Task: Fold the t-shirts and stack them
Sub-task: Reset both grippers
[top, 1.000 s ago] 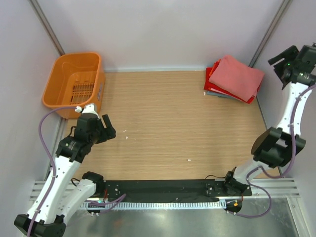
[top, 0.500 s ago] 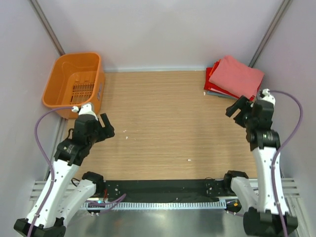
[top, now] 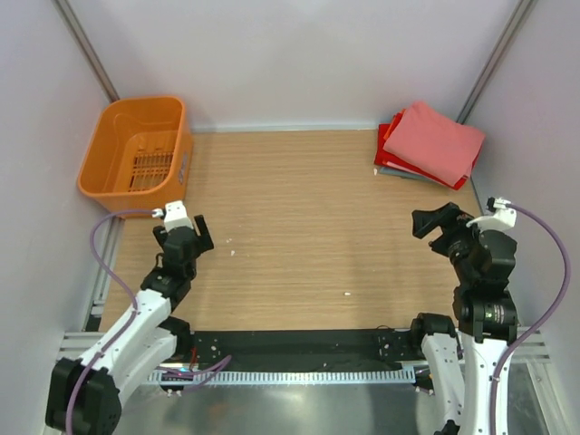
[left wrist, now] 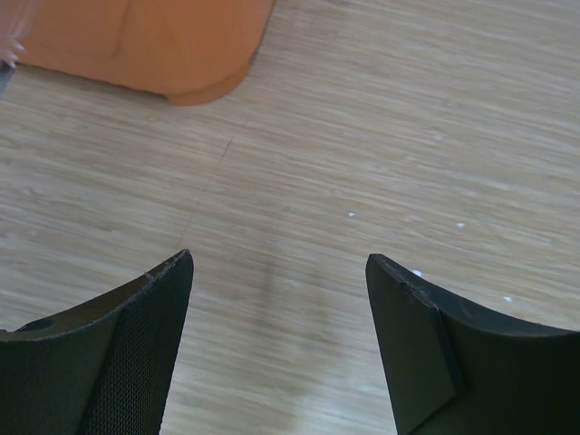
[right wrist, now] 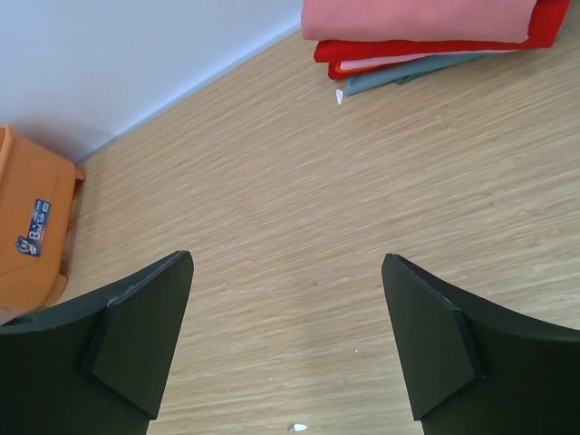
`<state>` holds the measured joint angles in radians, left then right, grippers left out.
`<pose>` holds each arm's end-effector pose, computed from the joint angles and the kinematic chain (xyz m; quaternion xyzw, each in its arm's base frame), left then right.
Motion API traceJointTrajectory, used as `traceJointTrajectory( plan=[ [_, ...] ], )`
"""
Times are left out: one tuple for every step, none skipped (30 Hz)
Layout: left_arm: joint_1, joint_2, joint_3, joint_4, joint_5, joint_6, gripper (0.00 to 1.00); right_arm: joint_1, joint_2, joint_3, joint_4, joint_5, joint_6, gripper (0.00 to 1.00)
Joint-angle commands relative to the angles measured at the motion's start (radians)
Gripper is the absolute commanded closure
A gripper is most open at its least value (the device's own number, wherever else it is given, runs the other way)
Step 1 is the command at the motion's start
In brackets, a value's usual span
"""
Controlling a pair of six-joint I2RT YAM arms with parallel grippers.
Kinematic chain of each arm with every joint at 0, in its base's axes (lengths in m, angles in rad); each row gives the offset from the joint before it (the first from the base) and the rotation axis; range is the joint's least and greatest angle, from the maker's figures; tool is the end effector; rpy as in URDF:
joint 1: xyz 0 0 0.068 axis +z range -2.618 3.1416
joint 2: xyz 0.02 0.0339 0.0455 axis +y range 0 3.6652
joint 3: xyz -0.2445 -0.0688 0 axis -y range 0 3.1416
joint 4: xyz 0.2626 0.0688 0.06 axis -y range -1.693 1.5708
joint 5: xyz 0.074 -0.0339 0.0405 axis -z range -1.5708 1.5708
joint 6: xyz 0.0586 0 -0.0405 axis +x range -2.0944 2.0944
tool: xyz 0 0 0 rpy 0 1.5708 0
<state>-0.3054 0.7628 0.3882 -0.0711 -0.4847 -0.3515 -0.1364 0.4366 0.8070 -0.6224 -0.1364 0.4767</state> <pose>0.2210 -0.0411 0.1879 -0.1469 0.8180 0.0251 0.5556 0.1491 -0.0124 0.3350 0.1982 0.7644 0.1566 0.5933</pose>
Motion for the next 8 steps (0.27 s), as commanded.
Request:
traceJointTrajectory(
  plan=[
    [0.006, 0.039, -0.107, 0.463, -0.114, 0.11, 0.22, 0.006, -0.03, 0.006, -0.002, 0.023, -0.006, 0.08],
    [0.005, 0.046, -0.144, 0.499, -0.114, 0.123, 0.23, 0.006, -0.032, 0.015, -0.008, 0.03, -0.006, 0.08],
    [0.006, 0.05, -0.153, 0.526, -0.129, 0.123, 0.22, 0.006, -0.033, 0.02, -0.017, 0.032, -0.007, 0.08],
    [0.006, 0.079, -0.176, 0.607, -0.14, 0.134, 0.22, 0.006, -0.03, 0.023, -0.022, 0.028, -0.01, 0.08],
    [0.005, 0.099, -0.19, 0.66, -0.146, 0.147, 0.21, 0.006, -0.029, 0.03, -0.026, 0.024, -0.012, 0.08],
    [0.014, 0.128, -0.201, 0.71, -0.152, 0.154, 0.21, 0.008, -0.027, 0.032, -0.03, 0.024, -0.012, 0.08],
    [0.022, 0.189, -0.222, 0.803, -0.144, 0.16, 0.21, 0.011, -0.03, 0.032, -0.03, 0.029, -0.01, 0.08],
    [0.038, 0.223, -0.227, 0.841, -0.137, 0.161, 0.21, 0.014, -0.035, 0.029, -0.027, 0.026, -0.012, 0.07]
  ],
)
